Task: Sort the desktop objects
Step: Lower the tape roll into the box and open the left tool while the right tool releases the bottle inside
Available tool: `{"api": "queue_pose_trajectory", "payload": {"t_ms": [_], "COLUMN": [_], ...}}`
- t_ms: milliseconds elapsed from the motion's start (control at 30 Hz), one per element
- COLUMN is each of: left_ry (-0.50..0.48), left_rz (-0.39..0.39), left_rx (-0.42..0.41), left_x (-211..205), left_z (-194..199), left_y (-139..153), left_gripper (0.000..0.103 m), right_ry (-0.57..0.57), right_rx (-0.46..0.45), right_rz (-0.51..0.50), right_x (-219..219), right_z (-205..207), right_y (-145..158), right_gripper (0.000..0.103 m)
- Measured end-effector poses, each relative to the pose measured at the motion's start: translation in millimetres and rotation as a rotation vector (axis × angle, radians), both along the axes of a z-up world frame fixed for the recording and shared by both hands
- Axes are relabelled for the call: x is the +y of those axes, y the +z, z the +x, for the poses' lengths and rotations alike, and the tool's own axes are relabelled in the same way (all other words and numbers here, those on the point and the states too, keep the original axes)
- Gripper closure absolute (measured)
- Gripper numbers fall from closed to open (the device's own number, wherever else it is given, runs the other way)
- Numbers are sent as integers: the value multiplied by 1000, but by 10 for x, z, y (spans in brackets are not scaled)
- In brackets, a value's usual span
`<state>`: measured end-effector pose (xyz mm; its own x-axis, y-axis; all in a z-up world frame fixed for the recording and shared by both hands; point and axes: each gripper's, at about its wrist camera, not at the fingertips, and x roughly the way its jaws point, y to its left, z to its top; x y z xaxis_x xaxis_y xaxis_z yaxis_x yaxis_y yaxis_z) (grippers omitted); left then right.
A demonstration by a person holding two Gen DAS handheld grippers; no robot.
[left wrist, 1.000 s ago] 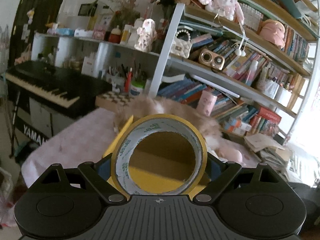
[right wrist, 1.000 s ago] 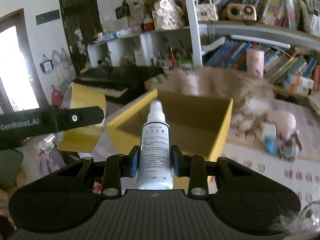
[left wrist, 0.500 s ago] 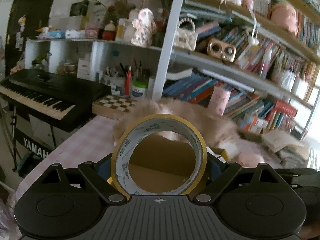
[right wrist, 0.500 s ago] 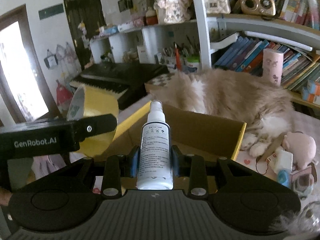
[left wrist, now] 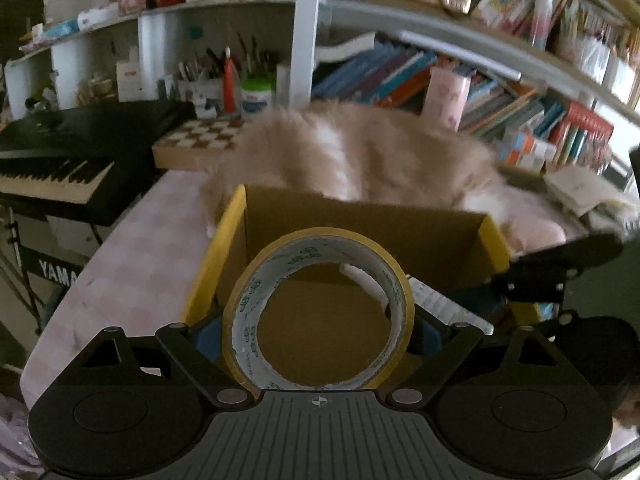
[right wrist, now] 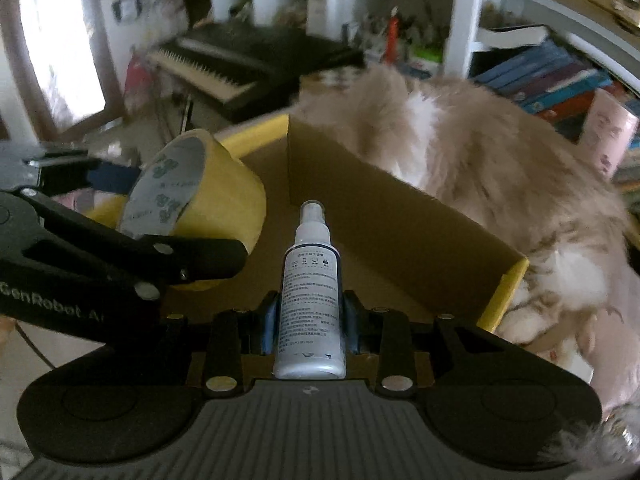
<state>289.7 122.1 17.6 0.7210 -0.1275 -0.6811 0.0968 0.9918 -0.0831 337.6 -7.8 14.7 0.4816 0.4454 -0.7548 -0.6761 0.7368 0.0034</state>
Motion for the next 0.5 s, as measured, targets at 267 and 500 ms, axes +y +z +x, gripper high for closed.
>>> {"api": "queue_pose_trajectory", "payload": {"t_ms": [267, 500], "left_ry": [-9, -11], "left_rz": [55, 57], "left_rx": [94, 111], "left_x": [-68, -69], "left_z": [104, 158], "left_y": [-203, -191], "left_gripper": [11, 11], "right_ry": [91, 112], "right_rx": [62, 111], "right_rz": [-117, -104], "right_x": [60, 59], "right_z": [142, 210], "right_y": [-277, -292], "right_gripper": [72, 72]}}
